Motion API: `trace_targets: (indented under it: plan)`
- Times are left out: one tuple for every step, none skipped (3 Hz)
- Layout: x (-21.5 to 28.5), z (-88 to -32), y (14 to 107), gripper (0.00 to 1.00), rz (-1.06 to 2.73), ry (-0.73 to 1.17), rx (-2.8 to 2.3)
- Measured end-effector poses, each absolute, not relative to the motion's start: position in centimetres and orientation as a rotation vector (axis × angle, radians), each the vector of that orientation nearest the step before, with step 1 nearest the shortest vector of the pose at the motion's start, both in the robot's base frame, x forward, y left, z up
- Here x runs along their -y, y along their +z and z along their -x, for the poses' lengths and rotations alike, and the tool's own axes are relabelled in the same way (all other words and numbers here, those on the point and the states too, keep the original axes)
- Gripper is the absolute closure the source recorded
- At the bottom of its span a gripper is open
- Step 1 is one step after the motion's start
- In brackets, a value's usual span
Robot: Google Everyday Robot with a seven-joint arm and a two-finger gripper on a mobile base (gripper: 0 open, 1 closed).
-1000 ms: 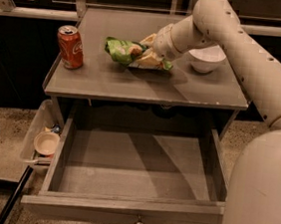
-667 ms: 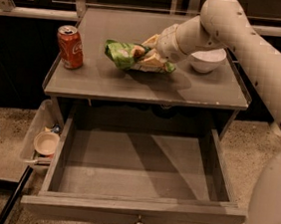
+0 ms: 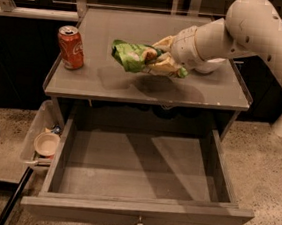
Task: Place green rice chip bag into top drawer
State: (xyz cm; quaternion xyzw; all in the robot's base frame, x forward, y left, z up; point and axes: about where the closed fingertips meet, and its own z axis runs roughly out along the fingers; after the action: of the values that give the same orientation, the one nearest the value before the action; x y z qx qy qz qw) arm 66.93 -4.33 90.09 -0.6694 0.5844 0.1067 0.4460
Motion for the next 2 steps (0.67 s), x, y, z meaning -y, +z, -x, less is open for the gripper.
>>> trace_targets:
  plan:
    - [6.8,-63.8,90.2,1.00,1.653,0.239,-1.444]
    - [10.2,-59.6,89.3,1.00,1.627,0.218,-1.493]
